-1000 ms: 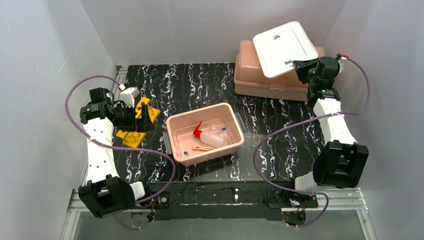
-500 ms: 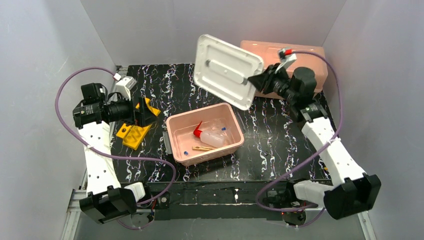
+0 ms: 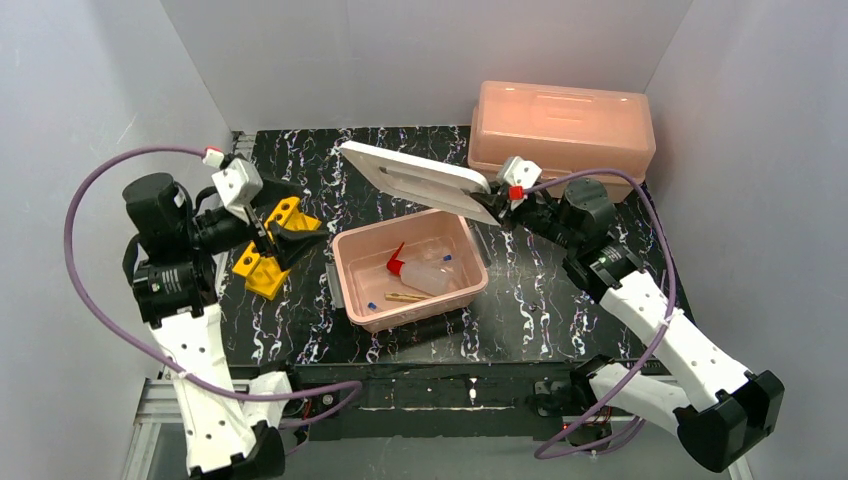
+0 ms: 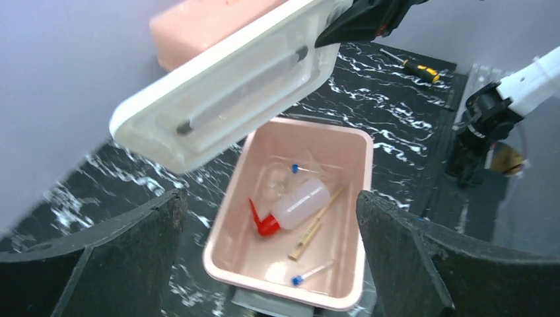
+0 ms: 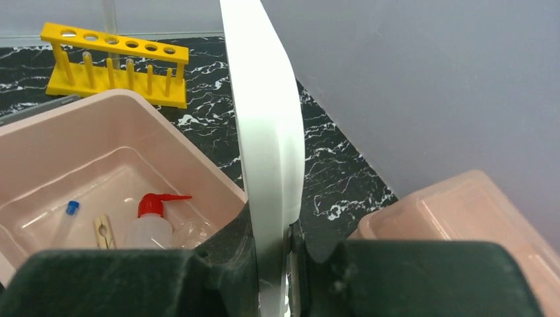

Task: Organize the chemistry lab equipment

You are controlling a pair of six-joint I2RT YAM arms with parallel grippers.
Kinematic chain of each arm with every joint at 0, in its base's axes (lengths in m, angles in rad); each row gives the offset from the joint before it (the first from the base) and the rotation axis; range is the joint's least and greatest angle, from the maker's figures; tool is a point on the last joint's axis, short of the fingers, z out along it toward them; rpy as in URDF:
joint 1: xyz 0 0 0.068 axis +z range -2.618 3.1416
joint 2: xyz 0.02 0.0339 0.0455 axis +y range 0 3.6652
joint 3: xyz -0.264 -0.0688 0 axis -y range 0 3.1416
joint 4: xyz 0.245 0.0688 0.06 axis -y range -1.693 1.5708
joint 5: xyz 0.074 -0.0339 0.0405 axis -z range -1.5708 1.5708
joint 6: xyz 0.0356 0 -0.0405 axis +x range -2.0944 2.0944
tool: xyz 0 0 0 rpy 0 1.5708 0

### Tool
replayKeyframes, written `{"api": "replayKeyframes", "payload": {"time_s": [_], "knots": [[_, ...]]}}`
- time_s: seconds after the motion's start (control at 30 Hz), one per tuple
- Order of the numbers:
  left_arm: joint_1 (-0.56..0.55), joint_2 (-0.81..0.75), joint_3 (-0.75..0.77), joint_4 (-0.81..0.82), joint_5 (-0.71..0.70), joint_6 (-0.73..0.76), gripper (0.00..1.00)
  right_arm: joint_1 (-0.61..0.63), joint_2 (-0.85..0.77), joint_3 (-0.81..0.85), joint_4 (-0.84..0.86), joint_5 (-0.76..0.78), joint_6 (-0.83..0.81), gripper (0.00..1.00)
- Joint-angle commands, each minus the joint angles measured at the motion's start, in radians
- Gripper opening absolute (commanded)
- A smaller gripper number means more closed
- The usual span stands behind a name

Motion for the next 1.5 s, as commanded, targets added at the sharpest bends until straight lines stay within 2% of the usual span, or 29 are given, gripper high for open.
{"api": "replayKeyframes", "payload": {"time_s": [0.0,0.13,0.27,0.43,0.53,0.67,0.77,0.9,0.97,1.03,1.07,1.23,1.27,1.33,1.37,1.47], "knots": [[-0.038,-0.042,-0.034,0.136,-0.053,0.098,1.0,0.054,-0.028,0.04,0.103,-0.009,-0.163,0.01],[-0.066,-0.049,-0.055,0.158,-0.066,0.158,0.99,0.135,-0.006,0.09,0.047,-0.013,-0.21,0.01],[-0.145,-0.08,-0.079,0.152,-0.184,0.334,1.0,0.239,0.025,0.14,-0.014,-0.004,-0.247,0.01],[-0.201,-0.065,-0.063,-0.046,-0.3,0.623,1.0,0.338,0.052,0.157,-0.035,0.038,-0.309,0.01],[-0.203,-0.084,-0.104,-0.062,-0.369,0.692,0.99,0.377,0.057,0.161,-0.049,0.058,-0.342,0.01],[-0.206,-0.106,-0.149,-0.221,-0.368,0.849,0.98,0.404,0.053,0.151,-0.048,0.095,-0.374,0.01],[-0.205,-0.114,-0.178,-0.339,-0.412,0.932,0.89,0.407,0.041,0.14,-0.046,0.098,-0.377,0.01],[-0.205,-0.19,-0.279,-0.318,-0.449,0.973,0.8,0.416,0.032,0.131,-0.047,0.099,-0.379,0.01],[-0.206,-0.236,-0.33,-0.242,-0.455,0.931,0.66,0.422,0.03,0.126,-0.048,0.101,-0.378,0.01],[-0.205,-0.272,-0.364,-0.172,-0.459,0.883,0.45,0.428,0.027,0.117,-0.043,0.105,-0.37,0.01],[-0.206,-0.29,-0.378,-0.144,-0.46,0.861,0.38,0.432,0.024,0.112,-0.041,0.107,-0.366,0.03],[-0.205,-0.326,-0.411,-0.008,-0.473,0.738,0.25,0.445,0.003,0.077,0.015,0.114,-0.321,0.41],[-0.206,-0.327,-0.407,0.026,-0.48,0.689,0.2,0.447,-0.002,0.073,0.012,0.114,-0.323,0.52],[-0.206,-0.322,-0.395,0.129,-0.516,0.532,0.15,0.456,-0.023,0.071,-0.031,0.124,-0.356,0.86],[-0.205,-0.318,-0.385,0.162,-0.539,0.488,0.14,0.46,-0.038,0.069,-0.064,0.131,-0.367,0.97],[-0.206,-0.305,-0.372,0.226,-0.582,0.448,0.12,0.461,-0.091,0.044,-0.177,0.171,-0.38,0.98]]}}
